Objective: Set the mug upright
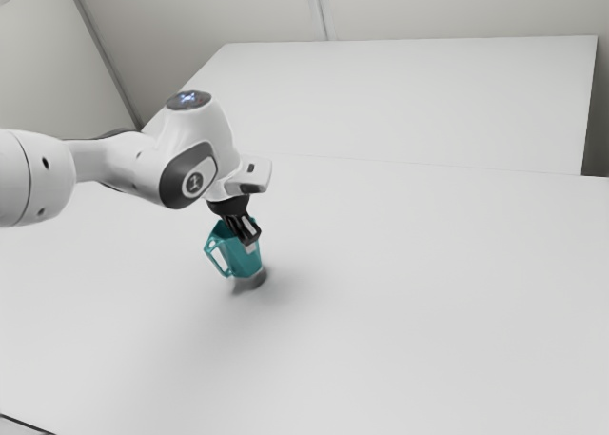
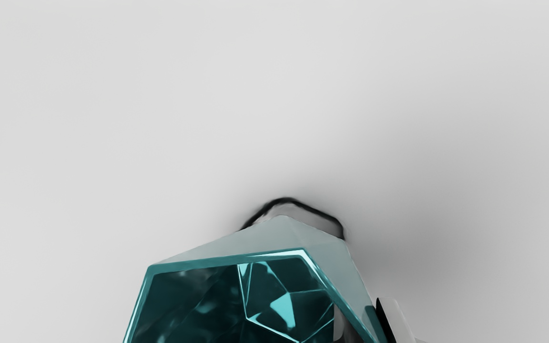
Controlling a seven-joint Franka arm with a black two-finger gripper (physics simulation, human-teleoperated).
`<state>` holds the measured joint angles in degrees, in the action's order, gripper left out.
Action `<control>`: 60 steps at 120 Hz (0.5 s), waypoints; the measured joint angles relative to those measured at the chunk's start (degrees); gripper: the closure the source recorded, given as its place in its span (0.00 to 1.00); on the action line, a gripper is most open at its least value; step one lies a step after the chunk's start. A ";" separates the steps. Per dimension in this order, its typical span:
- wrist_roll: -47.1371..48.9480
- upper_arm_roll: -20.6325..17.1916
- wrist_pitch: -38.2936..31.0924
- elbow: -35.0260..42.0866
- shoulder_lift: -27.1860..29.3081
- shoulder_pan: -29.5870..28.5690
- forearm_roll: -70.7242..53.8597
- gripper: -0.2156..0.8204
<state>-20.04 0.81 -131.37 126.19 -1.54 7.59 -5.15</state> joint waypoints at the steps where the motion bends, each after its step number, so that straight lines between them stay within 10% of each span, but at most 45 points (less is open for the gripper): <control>1: 0.16 -0.01 -0.21 0.06 0.01 0.00 -0.09 0.96; 60: 7.97 -0.27 -8.03 4.01 0.07 -1.04 -0.60 0.96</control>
<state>-12.07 0.55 -139.40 130.20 -1.46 6.54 -5.75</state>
